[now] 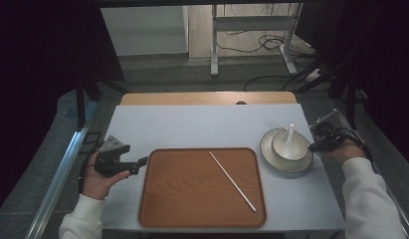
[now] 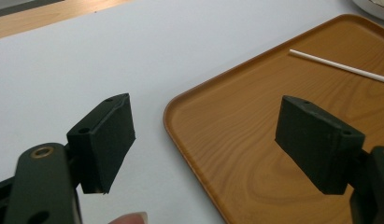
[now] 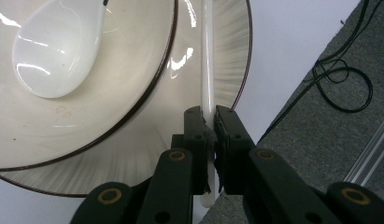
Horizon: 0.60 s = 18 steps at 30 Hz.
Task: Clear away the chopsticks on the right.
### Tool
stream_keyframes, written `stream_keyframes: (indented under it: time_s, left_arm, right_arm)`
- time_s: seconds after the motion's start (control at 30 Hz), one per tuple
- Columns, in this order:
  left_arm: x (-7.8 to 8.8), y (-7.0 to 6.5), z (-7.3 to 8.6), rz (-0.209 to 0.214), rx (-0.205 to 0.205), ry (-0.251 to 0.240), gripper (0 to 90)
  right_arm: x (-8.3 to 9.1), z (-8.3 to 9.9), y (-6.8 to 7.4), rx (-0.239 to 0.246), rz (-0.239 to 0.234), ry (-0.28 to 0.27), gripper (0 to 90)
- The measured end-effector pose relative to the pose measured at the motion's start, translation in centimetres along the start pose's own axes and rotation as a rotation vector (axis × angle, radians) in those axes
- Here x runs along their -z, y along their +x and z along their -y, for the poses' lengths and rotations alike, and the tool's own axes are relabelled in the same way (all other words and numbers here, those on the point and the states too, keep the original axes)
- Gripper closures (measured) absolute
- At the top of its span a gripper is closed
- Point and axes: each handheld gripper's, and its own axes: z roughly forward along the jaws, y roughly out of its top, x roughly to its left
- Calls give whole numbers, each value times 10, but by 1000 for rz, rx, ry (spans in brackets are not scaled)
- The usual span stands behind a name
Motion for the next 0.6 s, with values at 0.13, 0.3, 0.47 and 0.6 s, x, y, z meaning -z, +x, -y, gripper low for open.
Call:
stream_keyframes:
  time_s: [0.13, 0.3, 0.47, 0.6]
  left_arm:
    - [1, 1, 0, -2, 2, -2, 197]
    - [2, 2, 0, -3, 1, -2, 197]
    - [2, 1, 0, -3, 1, -3, 197]
    - [2, 1, 0, -3, -1, -3, 197]
  right_arm:
    - [2, 1, -2, -13, -11, -10, 847]
    - [11, 3, -5, -39, -4, -41, 848]
    - [20, 7, -8, -51, 3, -61, 848]
    - [20, 9, -8, -54, 1, -58, 849]
